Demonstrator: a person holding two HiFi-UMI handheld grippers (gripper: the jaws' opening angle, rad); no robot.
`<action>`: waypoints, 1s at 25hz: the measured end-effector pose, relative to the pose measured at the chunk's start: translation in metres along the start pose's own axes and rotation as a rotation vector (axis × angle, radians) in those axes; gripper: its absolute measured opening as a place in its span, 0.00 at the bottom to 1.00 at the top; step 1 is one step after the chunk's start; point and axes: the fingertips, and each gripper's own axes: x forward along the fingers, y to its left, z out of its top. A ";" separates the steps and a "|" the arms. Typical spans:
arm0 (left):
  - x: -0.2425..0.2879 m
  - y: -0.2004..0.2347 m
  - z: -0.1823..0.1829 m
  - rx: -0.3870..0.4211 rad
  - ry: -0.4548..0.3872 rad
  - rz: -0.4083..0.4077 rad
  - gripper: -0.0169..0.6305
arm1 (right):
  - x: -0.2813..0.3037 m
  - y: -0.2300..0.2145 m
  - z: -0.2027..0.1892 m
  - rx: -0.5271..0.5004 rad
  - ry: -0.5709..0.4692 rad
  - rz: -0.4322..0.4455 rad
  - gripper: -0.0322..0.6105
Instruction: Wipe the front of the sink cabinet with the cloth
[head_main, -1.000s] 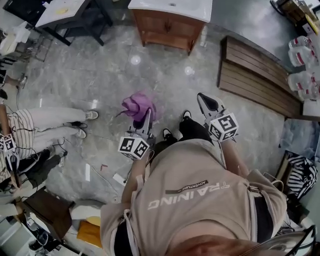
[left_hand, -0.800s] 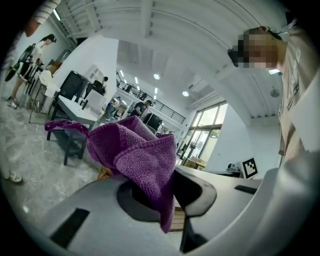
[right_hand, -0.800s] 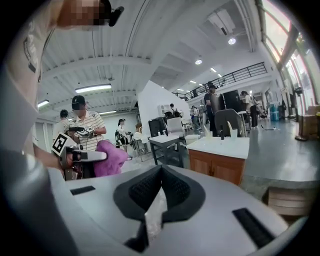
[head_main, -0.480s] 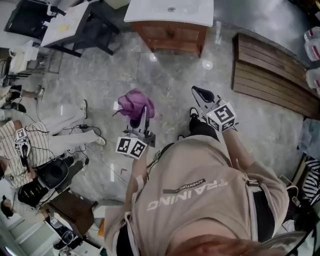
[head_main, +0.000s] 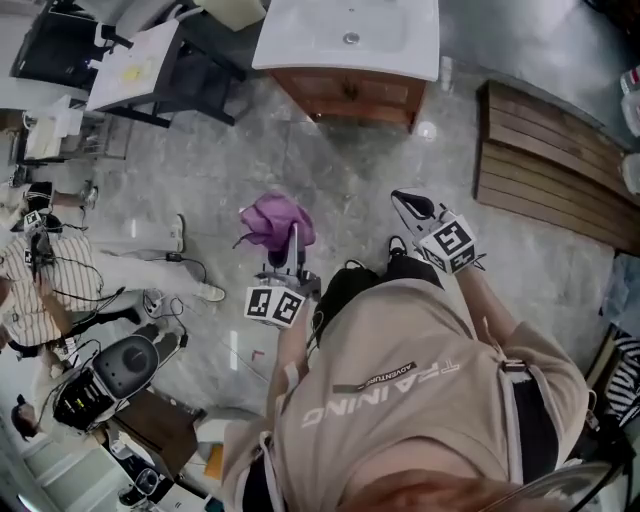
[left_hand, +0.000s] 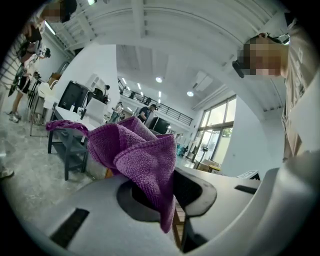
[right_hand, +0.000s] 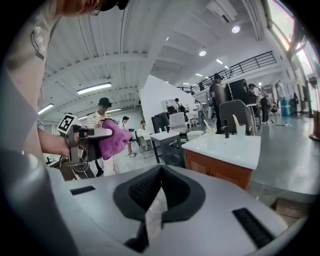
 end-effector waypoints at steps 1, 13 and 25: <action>0.005 0.008 0.002 -0.004 -0.002 -0.001 0.11 | 0.011 0.000 0.005 -0.008 0.000 0.010 0.07; 0.062 0.144 0.073 0.014 -0.018 -0.115 0.11 | 0.173 0.029 0.105 -0.088 -0.055 -0.038 0.07; 0.104 0.218 0.079 -0.024 0.030 -0.178 0.11 | 0.230 0.020 0.109 -0.130 0.031 -0.106 0.07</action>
